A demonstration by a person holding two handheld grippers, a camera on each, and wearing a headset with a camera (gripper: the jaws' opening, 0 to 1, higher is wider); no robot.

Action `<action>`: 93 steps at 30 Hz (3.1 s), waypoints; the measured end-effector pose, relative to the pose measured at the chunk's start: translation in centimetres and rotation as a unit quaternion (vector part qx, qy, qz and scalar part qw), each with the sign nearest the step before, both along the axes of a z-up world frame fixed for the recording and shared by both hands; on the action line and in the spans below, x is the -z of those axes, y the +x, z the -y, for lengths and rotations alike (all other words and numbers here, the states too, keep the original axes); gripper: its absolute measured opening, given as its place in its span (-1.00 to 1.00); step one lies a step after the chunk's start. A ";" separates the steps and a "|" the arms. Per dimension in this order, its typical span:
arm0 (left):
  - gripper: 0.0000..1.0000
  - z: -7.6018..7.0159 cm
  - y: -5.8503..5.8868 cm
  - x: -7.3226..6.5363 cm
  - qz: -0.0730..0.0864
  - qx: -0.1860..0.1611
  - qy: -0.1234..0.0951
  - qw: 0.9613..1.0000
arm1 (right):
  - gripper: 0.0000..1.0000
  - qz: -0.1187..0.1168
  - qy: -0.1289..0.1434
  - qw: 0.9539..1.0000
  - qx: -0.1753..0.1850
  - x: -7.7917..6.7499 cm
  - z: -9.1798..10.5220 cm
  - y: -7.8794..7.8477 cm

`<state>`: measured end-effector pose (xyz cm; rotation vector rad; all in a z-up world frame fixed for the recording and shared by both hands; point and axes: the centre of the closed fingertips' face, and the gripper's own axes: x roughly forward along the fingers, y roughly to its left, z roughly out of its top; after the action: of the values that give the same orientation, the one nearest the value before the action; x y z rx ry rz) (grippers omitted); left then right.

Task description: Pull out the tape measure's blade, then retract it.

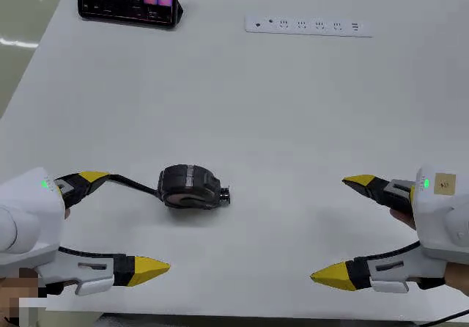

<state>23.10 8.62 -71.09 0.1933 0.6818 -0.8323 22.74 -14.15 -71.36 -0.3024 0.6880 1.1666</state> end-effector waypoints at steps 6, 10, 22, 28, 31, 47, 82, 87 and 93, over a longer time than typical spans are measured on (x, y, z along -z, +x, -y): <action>0.96 0.2 0.0 -0.1 -0.001 0.007 -0.004 1.000 | 0.82 0.000 -0.005 1.000 -0.005 0.3 0.0 -0.1; 0.94 0.2 0.0 0.0 -0.002 0.010 -0.001 1.000 | 0.82 0.001 -0.006 1.000 -0.004 0.3 0.1 0.0; 0.91 0.1 1.3 0.7 0.003 0.038 0.013 0.999 | 0.81 0.004 -0.008 1.000 -0.023 0.9 -1.1 1.0; 0.90 0.3 1.7 1.1 0.000 0.060 0.024 0.998 | 0.79 0.007 -0.007 0.999 -0.040 1.2 -2.1 1.6; 0.86 0.4 2.0 1.1 0.001 0.070 0.031 0.997 | 0.78 0.005 -0.004 0.999 -0.044 1.3 -2.4 2.0; 0.65 1.5 4.0 1.7 0.003 0.120 0.065 0.991 | 0.68 0.003 -0.007 0.997 -0.080 2.4 -4.6 3.1; -0.23 3.4 5.4 4.1 -0.024 0.178 0.099 0.979 | 0.45 -0.013 0.007 0.993 -0.121 4.1 -8.9 4.6; -0.31 3.5 5.5 4.2 -0.023 0.179 0.101 0.978 | 0.41 -0.014 0.010 0.992 -0.124 4.2 -9.2 4.6; -0.35 3.5 5.6 4.4 -0.021 0.186 0.106 0.977 | 0.38 -0.015 0.011 0.992 -0.127 4.5 -9.6 4.7</action>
<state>28.74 5.10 -75.47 0.5092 0.7874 -1.1230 27.45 -4.58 -75.84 -0.3614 0.6765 1.4229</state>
